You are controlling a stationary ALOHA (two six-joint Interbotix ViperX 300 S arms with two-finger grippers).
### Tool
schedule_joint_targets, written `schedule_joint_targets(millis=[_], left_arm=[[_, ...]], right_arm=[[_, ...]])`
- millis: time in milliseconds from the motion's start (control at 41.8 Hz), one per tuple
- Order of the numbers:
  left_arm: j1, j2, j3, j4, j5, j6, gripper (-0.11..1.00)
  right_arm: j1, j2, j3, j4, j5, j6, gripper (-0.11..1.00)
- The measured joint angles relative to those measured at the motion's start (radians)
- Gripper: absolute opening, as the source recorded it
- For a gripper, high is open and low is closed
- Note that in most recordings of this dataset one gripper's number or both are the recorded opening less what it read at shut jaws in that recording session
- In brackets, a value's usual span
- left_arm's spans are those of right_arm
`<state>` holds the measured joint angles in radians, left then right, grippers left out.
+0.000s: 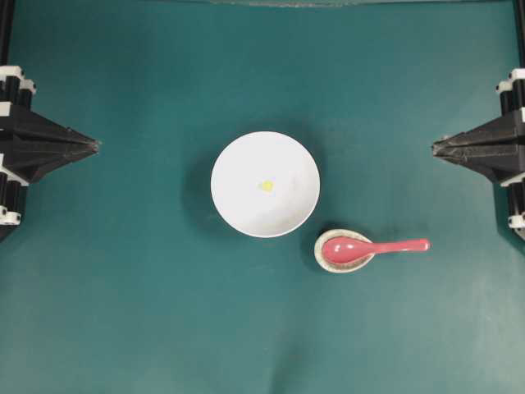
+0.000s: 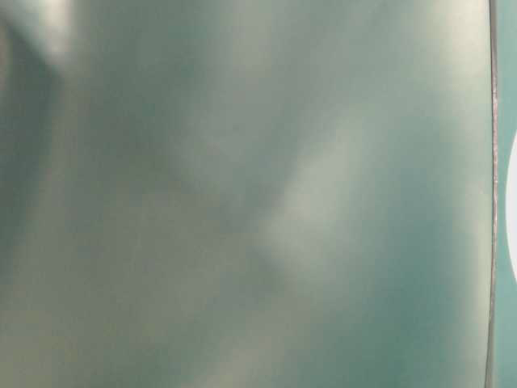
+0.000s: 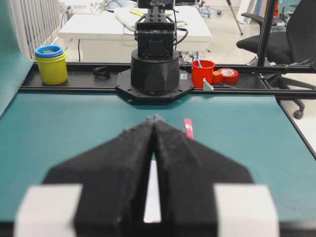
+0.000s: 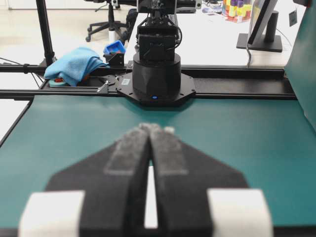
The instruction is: Scoop the yellow hexagonal prism block from the bowl with a spoon using the right arm.
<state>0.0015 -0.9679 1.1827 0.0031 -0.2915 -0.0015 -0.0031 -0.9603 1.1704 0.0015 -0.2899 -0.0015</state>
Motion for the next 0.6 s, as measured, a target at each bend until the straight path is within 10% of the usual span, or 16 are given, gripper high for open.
schedule_joint_targets(millis=[455,598], left_arm=[[0.0,-0.002,0.0,0.008,0.078,0.003,0.01],[0.0,-0.002,0.0,0.008,0.08,0.003,0.01]], right_arm=[[0.002,0.04,0.0,0.025,0.008,0.048,0.01],[0.002,0.044,0.0,0.025,0.008,0.063,0.3]])
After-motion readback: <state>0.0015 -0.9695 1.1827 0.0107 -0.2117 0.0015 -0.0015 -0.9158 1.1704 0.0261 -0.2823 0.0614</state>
